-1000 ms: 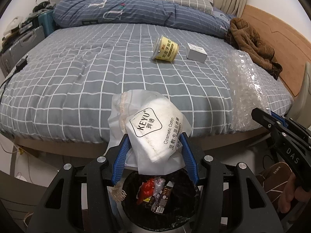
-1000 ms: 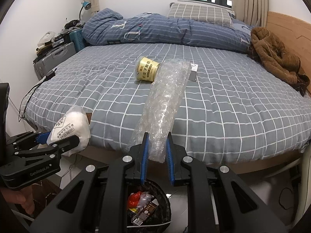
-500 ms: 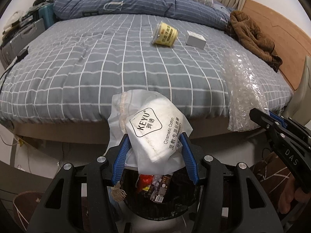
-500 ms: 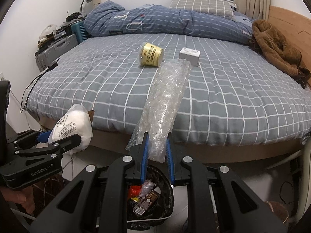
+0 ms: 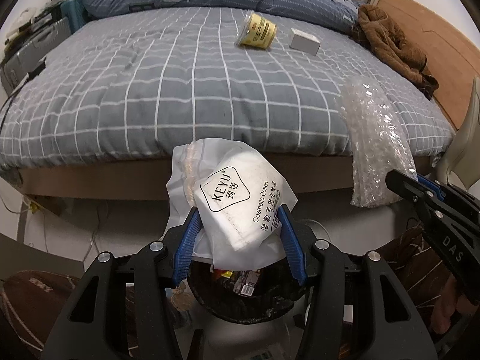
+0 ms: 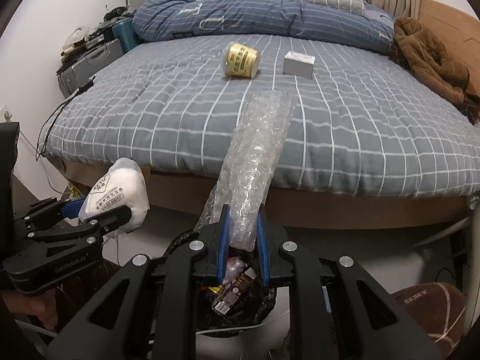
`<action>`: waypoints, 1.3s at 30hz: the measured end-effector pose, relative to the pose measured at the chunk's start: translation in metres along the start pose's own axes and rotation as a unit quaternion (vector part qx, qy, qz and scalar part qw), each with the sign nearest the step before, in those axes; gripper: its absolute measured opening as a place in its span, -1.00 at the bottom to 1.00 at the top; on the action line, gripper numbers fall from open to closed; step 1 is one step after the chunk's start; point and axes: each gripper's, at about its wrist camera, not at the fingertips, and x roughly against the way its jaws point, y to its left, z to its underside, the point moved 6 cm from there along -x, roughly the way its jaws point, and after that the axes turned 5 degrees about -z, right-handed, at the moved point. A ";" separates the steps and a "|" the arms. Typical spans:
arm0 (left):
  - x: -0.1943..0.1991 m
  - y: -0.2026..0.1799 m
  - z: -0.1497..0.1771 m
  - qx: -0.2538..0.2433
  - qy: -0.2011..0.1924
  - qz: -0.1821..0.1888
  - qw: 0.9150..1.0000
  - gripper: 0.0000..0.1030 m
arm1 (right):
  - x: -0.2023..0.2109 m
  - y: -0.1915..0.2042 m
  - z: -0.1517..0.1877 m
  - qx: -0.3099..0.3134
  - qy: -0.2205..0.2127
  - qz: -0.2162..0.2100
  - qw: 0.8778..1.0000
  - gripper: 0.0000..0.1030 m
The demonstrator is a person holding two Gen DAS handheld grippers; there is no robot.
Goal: Collect trash
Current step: 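Carry the mask packet and bubble wrap down toward the black bin, then open the right gripper to drop the bubble wrap into the bin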
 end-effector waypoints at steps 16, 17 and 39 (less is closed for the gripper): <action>-0.069 0.010 0.024 0.000 0.056 -0.003 0.998 0.00 | -0.078 -0.012 0.046 0.001 0.092 0.010 0.996 -0.69; -0.073 0.011 0.025 -0.001 0.058 -0.007 0.998 0.00 | -0.082 -0.011 0.047 0.002 0.097 0.009 0.995 -0.69; -0.092 0.070 0.054 0.040 0.083 -0.032 0.995 0.00 | -0.129 0.029 0.057 0.030 0.136 -0.015 0.990 -0.27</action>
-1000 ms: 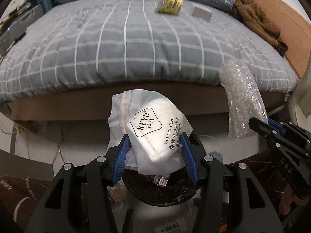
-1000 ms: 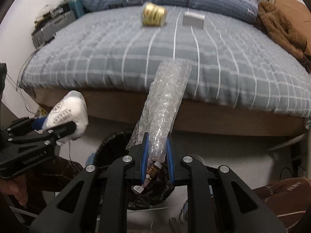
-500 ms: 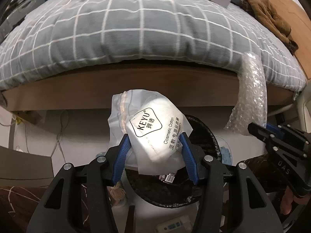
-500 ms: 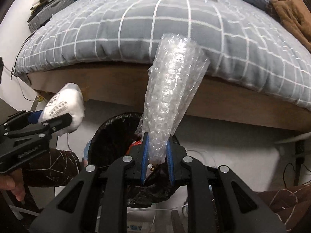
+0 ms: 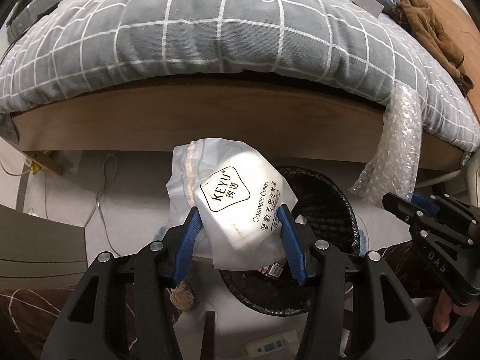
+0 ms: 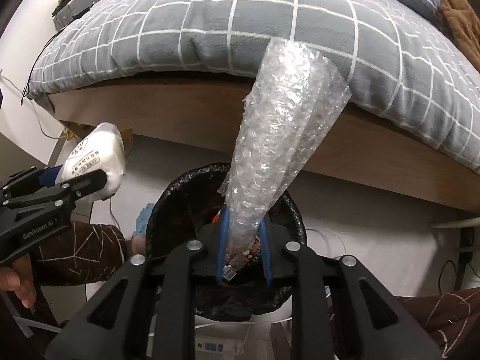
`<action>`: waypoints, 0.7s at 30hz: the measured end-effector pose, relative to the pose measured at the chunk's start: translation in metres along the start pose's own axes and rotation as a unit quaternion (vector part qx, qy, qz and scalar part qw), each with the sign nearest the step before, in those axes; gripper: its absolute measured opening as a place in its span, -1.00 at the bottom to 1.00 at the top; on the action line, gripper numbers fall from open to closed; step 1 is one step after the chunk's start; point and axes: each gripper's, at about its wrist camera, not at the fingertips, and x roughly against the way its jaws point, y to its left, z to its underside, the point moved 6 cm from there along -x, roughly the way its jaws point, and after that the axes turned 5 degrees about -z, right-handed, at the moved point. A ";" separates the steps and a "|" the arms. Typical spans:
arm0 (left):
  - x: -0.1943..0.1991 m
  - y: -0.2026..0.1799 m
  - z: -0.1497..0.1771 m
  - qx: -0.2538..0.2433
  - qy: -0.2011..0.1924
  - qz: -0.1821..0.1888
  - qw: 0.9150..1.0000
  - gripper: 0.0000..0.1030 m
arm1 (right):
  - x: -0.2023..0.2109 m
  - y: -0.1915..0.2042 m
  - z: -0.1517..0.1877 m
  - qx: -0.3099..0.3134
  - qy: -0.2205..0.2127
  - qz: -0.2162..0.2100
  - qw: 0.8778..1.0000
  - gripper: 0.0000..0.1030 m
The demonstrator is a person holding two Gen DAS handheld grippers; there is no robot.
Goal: Collect trash
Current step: 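Open the right gripper to drop the bubble wrap into the bin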
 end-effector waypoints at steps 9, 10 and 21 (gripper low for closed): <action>-0.007 -0.023 -0.002 -0.021 0.003 0.014 1.000 0.00 | 0.023 -0.031 0.000 -0.025 -0.037 0.028 0.999 0.46; -0.008 -0.027 -0.002 -0.026 0.004 0.016 1.000 0.00 | 0.025 -0.034 0.001 -0.027 -0.040 0.030 0.998 0.49; -0.013 -0.076 -0.005 -0.064 0.003 0.029 0.998 0.00 | 0.046 -0.086 0.012 -0.071 -0.060 0.055 0.994 0.73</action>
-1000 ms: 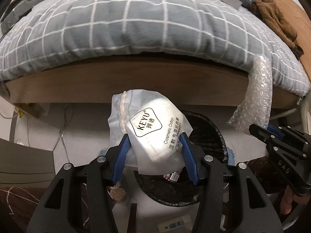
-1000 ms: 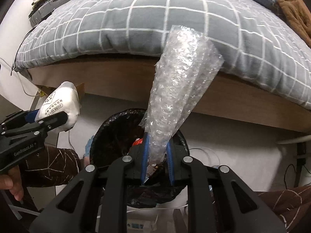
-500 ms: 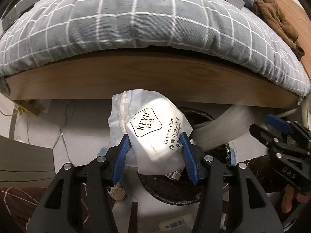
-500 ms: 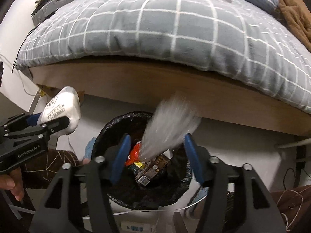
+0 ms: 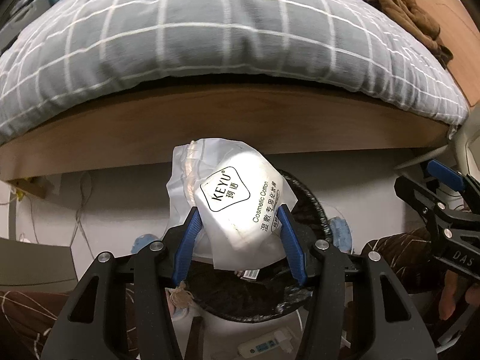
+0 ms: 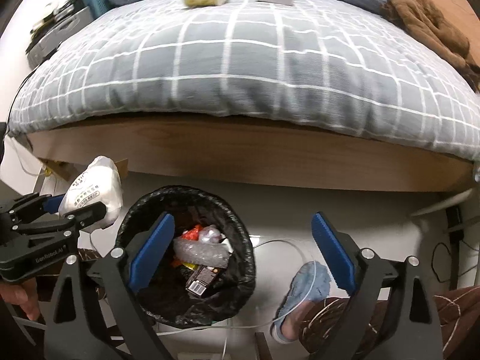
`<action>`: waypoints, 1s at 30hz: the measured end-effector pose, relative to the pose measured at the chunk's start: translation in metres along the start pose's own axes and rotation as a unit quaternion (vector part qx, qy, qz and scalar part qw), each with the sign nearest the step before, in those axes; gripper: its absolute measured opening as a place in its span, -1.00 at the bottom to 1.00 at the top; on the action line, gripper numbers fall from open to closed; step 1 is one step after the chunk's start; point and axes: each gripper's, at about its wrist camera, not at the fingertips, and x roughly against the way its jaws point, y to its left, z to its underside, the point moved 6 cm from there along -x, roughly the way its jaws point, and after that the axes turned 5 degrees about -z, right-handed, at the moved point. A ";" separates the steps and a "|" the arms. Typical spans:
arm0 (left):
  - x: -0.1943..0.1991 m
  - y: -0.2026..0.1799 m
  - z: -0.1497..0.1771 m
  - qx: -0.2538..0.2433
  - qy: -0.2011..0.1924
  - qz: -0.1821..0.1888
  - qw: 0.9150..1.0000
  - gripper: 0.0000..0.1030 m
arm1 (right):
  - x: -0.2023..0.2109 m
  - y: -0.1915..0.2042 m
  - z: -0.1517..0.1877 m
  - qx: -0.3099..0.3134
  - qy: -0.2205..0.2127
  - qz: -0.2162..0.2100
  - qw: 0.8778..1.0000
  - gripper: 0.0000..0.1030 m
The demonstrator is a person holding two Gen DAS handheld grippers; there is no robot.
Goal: Collect trash
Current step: 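Open the right gripper to drop the bubble wrap into the bin, then open the left gripper to drop the mask packet into the bin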
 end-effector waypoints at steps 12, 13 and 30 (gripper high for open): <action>-0.008 -0.044 -0.005 -0.031 0.009 0.012 0.999 0.00 | 0.011 -0.037 -0.001 -0.042 -0.011 0.008 0.999 0.73; -0.009 -0.046 -0.005 -0.033 0.009 0.012 0.999 0.00 | 0.012 -0.039 0.000 -0.043 -0.011 0.008 0.999 0.73; 0.017 -0.034 -0.023 -0.016 -0.057 -0.032 0.998 0.89 | 0.026 -0.031 -0.014 -0.033 -0.039 0.009 0.999 0.73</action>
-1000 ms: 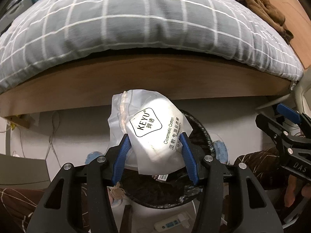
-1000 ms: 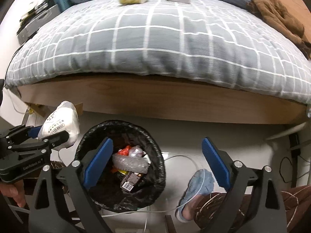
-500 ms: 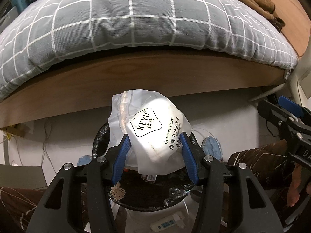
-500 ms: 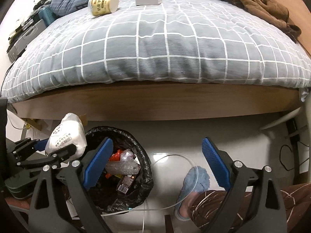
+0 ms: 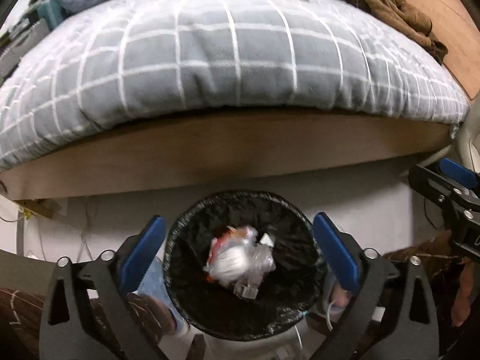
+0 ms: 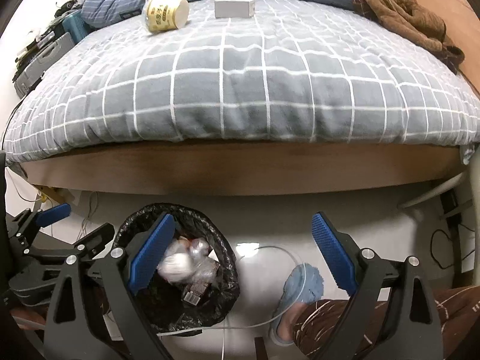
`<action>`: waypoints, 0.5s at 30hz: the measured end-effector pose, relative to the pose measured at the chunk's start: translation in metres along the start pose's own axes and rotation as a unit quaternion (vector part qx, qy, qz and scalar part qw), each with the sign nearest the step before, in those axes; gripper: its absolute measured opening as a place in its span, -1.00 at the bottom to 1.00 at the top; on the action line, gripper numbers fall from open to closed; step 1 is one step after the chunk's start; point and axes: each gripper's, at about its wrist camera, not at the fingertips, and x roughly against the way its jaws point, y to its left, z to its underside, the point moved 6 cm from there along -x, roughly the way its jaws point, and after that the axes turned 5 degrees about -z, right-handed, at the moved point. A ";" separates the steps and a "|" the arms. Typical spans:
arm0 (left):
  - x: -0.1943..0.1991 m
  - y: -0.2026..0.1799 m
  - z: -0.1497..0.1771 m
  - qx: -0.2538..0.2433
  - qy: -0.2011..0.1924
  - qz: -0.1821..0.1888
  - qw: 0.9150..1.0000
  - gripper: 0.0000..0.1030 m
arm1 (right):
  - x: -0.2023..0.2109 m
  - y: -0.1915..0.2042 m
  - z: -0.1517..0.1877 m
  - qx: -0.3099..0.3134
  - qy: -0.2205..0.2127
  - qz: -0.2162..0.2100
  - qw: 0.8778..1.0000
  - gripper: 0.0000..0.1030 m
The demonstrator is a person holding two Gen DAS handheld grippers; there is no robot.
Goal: Collect trash
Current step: 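Open the left gripper to drop the mask packet into the bin, then raise both grippers back toward the yogurt cup and white box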
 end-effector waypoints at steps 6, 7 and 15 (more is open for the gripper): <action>0.017 0.008 -0.017 0.012 -0.023 -0.003 1.000 0.89 | 0.017 0.001 -0.016 -0.003 -0.031 -0.004 1.000 0.73; 0.020 0.008 -0.018 0.012 -0.027 -0.003 1.000 0.89 | 0.020 0.001 -0.019 -0.002 -0.036 -0.005 0.999 0.73; 0.052 0.004 -0.041 0.012 -0.070 0.004 0.997 0.89 | 0.040 0.000 -0.042 0.001 -0.077 -0.002 0.997 0.73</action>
